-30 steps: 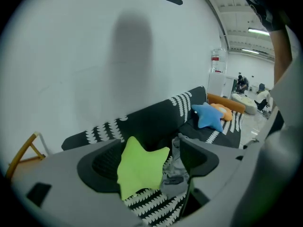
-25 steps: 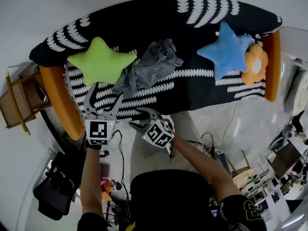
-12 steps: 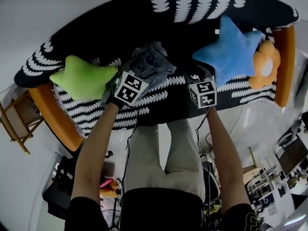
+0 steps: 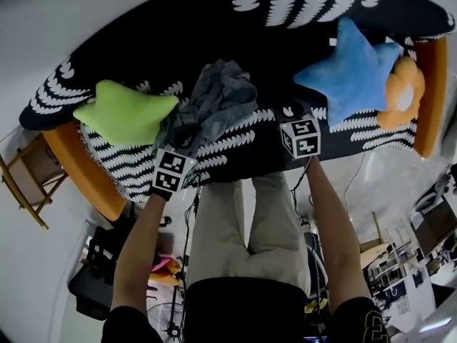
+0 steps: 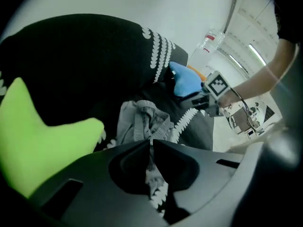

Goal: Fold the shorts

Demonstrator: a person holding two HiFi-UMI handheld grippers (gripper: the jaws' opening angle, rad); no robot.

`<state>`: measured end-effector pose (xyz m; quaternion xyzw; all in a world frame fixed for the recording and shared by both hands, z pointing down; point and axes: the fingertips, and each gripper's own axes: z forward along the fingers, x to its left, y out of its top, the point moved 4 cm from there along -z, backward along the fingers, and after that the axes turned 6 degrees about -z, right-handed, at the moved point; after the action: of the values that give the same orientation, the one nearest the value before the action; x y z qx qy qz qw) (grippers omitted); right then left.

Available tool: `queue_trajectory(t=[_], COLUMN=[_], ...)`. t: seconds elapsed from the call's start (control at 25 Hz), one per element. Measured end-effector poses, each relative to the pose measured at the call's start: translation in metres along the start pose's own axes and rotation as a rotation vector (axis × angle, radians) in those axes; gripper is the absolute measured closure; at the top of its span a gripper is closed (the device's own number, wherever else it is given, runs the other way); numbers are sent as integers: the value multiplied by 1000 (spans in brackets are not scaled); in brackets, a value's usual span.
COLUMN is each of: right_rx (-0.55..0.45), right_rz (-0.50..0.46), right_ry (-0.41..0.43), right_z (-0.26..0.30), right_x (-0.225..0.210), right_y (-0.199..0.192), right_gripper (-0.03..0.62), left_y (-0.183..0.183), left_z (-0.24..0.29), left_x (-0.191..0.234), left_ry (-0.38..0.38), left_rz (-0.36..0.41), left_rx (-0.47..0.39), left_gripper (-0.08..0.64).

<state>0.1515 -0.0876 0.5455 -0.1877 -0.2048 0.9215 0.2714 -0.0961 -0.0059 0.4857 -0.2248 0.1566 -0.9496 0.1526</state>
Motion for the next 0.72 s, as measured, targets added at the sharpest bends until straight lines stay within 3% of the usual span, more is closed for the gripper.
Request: queue_trajectory(t=[0.24,0.36,0.48,0.56,0.6,0.64,0.72], right_rx=[-1,33,174,310,366,397,377], right_rz=[-45,-203,-382,-501,-557,-587,-519], right_ry=[39,156,265,240,205,162,75], right_z=[23,36,58,77,83,83,60], right_x=[29,79,132,143,141,136,125], right_y=[17,28,17,-7,-18,-24,-20], right_gripper=[426,445,413,400,428,544,560], left_y=[-83,-101,-111,-116,-118,-120,-123], left_z=[-46,-56,-64,-70,-74,-77,-84], left_x=[-3,-11,-12,-12,-12,-12,-15], left_ry=[6,13,33,44,50,56,70], left_rz=[9,6,-37,-75,-89,-102,-133], left_rx=[12,-15,-57,-85,-96,-105,-110], left_gripper=[528,528,528,528,528,528,528])
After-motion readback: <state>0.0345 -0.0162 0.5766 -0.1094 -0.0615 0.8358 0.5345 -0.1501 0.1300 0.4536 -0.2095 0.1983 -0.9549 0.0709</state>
